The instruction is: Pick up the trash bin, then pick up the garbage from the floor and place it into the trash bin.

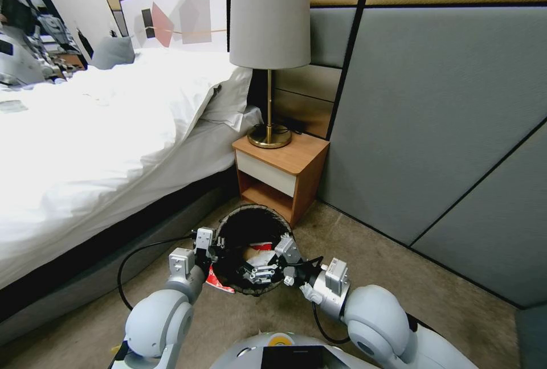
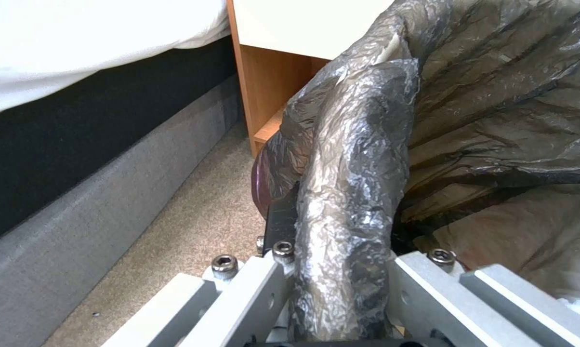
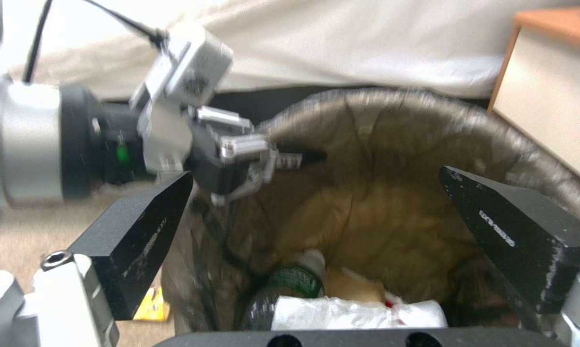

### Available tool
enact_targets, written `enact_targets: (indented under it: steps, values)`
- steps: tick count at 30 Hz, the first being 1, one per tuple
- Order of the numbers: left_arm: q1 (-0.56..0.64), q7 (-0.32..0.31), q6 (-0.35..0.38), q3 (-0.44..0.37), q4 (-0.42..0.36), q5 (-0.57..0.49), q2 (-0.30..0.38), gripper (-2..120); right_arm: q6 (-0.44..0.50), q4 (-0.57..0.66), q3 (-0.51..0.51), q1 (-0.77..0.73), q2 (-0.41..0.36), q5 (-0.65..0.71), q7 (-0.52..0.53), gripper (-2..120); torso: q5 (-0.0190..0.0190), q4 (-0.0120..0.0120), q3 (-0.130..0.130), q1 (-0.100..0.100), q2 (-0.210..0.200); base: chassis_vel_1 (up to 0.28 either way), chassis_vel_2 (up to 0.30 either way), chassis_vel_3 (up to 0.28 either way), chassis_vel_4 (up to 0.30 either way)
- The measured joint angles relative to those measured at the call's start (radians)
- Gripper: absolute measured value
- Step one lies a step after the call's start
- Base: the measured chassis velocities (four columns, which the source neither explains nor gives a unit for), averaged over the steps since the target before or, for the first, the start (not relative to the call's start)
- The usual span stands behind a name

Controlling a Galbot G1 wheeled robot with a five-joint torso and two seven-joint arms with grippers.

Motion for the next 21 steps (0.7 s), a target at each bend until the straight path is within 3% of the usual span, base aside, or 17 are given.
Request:
enact_targets:
  steps: [11, 21]
  values:
    - [0.001, 0.0, -0.001, -0.003, 0.001, 0.001, -0.004, 1, 0.016, 0.025, 0.102, -0.007, 0.005, 0.029, 0.025, 100, 0.0, 0.0, 0.0, 0.0, 0.0, 0.0, 0.0, 0.0, 0.0]
    - [0.006, 0.0, -0.001, -0.011, 0.001, 0.001, -0.005, 1, 0.111, 0.025, 0.175, -0.047, 0.006, 0.043, 0.096, 100, 0.0001, 0.0, 0.0, 0.0, 0.0, 0.0, 0.0, 0.0, 0.0]
